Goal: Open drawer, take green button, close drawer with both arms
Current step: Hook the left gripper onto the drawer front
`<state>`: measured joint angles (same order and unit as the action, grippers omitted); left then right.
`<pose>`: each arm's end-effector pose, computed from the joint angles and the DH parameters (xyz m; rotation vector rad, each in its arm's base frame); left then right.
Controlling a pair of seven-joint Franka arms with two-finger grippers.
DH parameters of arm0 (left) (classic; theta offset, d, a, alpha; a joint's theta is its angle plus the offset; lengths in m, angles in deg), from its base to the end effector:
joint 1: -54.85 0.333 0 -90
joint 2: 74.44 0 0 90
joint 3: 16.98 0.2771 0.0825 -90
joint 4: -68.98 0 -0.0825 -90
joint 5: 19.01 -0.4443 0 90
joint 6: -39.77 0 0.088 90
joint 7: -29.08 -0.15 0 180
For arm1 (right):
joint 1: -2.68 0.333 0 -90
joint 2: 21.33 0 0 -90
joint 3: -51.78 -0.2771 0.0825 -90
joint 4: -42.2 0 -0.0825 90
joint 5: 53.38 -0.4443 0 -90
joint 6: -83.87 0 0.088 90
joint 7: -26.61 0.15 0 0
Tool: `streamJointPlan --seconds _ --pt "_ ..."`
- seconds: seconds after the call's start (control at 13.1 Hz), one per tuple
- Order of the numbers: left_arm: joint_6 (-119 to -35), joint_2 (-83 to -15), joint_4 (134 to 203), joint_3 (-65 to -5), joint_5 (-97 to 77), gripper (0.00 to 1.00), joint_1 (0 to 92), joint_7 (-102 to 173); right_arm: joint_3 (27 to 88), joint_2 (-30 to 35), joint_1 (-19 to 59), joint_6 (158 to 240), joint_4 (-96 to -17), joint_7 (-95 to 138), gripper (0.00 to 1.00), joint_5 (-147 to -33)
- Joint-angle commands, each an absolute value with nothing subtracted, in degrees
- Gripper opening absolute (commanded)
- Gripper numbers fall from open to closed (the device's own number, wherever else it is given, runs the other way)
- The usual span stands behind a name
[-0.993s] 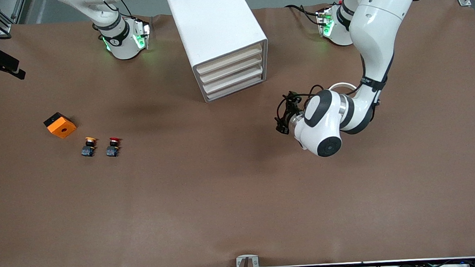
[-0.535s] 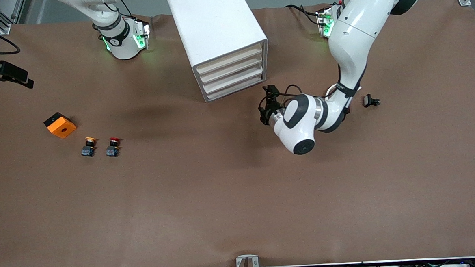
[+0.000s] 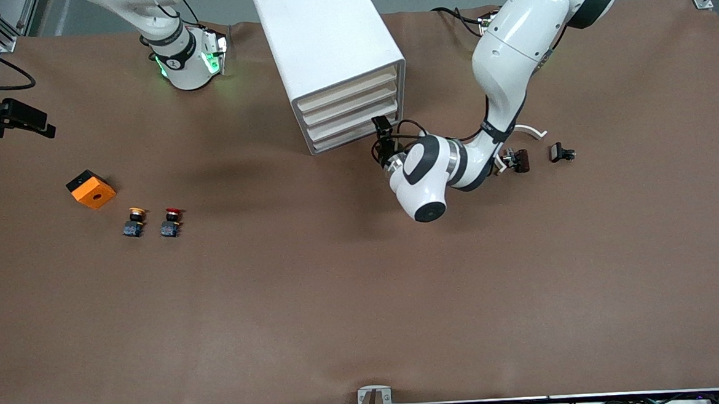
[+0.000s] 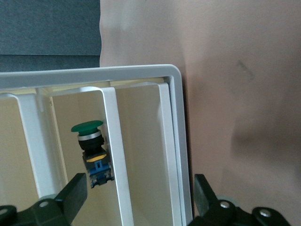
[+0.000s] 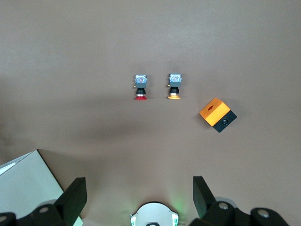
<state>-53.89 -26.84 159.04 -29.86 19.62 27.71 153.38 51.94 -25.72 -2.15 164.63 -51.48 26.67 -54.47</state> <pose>0.4116 -0.4659 0.0647 -1.4168 -1.7949 1.1383 0.5672 -0.0465 0.5422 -3.1046 0.1343 0.2302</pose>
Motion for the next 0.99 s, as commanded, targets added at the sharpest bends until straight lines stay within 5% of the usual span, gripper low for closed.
streamJointPlan --seconds 0.0,0.31,0.53,0.92 --pt "-52.9 -24.9 157.7 -29.7 20.8 0.91 27.3 154.3 51.3 -22.0 -2.9 164.0 -49.3 25.9 1.00 -54.8" --pt "-48.7 -23.9 157.7 -29.6 24.5 0.86 27.3 154.4 51.3 -21.2 -2.7 163.9 -49.1 22.7 1.00 -54.7" --pt "-47.9 -23.2 157.7 -29.7 25.0 0.63 27.1 154.3 51.3 -20.9 -2.7 163.9 -49.2 25.1 1.00 -54.7" --pt "-47.9 -22.1 157.7 -29.7 26.3 0.51 26.0 154.1 51.4 -17.6 -3.3 163.8 -49.2 24.3 1.00 -53.9"
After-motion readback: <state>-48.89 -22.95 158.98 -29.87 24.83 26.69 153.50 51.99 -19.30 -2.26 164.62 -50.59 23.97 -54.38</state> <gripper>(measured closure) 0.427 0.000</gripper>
